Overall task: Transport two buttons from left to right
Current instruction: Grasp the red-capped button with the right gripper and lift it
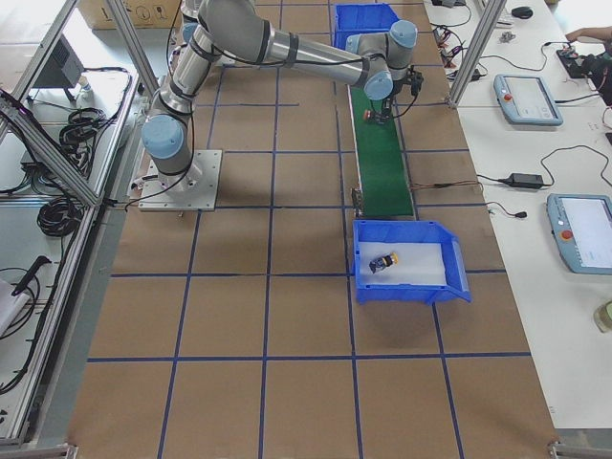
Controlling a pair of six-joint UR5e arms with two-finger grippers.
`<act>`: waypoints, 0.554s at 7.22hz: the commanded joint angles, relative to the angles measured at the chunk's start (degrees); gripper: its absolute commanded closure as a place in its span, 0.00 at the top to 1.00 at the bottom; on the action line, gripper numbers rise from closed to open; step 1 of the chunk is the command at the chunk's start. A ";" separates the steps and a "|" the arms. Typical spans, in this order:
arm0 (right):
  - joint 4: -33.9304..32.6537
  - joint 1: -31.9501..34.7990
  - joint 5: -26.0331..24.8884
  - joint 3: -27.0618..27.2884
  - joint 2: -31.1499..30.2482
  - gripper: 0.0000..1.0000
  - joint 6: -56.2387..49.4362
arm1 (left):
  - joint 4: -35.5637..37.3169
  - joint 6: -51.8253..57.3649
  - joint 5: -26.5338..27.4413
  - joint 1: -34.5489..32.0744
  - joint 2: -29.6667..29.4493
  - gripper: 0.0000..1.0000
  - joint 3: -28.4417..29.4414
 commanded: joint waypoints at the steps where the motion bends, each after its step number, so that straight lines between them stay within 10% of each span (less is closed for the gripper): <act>1: 0.15 -0.69 0.04 0.11 0.12 0.18 -4.21 | -0.01 0.10 -0.01 0.00 0.09 1.00 0.00; 4: 3.82 -7.09 0.13 -2.25 -0.85 0.07 -14.65 | 0.07 0.10 0.16 0.00 0.09 1.00 0.09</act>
